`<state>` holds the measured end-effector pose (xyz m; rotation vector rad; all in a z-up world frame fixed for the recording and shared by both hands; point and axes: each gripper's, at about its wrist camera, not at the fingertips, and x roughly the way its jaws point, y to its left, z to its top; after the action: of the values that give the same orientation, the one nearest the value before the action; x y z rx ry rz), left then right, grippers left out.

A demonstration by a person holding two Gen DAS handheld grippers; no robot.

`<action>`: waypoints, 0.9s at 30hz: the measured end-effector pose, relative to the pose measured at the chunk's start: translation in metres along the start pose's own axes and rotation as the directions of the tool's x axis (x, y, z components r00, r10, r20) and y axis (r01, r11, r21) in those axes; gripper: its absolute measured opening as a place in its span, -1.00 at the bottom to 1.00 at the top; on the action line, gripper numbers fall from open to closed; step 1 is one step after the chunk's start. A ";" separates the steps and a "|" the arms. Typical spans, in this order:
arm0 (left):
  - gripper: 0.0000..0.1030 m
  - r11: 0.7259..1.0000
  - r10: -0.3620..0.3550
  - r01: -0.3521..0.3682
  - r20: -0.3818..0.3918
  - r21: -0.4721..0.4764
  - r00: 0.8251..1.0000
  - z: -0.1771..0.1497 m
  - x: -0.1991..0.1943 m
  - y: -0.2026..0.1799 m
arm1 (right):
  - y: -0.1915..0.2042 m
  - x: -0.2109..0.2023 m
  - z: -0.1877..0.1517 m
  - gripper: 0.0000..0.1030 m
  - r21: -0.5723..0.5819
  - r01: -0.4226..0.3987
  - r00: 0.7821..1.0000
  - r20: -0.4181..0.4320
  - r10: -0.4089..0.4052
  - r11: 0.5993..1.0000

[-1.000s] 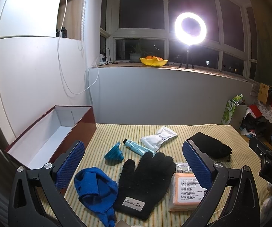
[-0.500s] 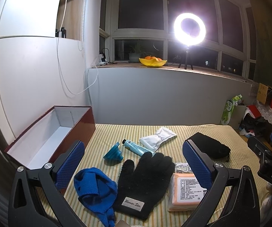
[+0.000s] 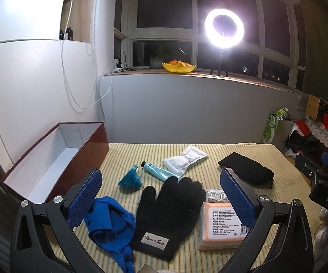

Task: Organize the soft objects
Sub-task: 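Move the left gripper to the orange tissue pack and close on it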

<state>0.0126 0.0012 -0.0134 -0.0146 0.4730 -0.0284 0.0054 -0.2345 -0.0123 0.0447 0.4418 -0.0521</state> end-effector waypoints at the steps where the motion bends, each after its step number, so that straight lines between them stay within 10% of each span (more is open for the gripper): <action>1: 1.00 1.000 -0.002 0.002 -0.004 0.005 1.000 0.000 0.001 0.000 | 0.000 0.000 0.000 0.99 -0.001 -0.002 1.000 0.000 0.002 1.000; 15: 0.99 0.993 -0.113 0.117 -0.203 0.008 0.973 -0.024 0.027 -0.005 | -0.017 0.034 -0.016 0.99 0.051 -0.136 0.974 -0.174 0.143 0.989; 22: 0.86 0.973 -0.201 0.227 -0.342 0.039 0.918 -0.039 0.043 -0.020 | -0.027 0.050 -0.032 0.84 0.138 -0.219 0.922 -0.293 0.251 0.966; 27: 0.53 0.940 -0.297 0.341 -0.463 0.012 0.835 -0.045 0.060 -0.034 | -0.023 0.068 -0.043 0.72 0.202 -0.275 0.864 -0.377 0.333 0.940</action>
<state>0.0450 -0.0352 -0.0801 0.0065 0.9391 -0.3936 0.0466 -0.2573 -0.0813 0.2703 0.8451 0.2448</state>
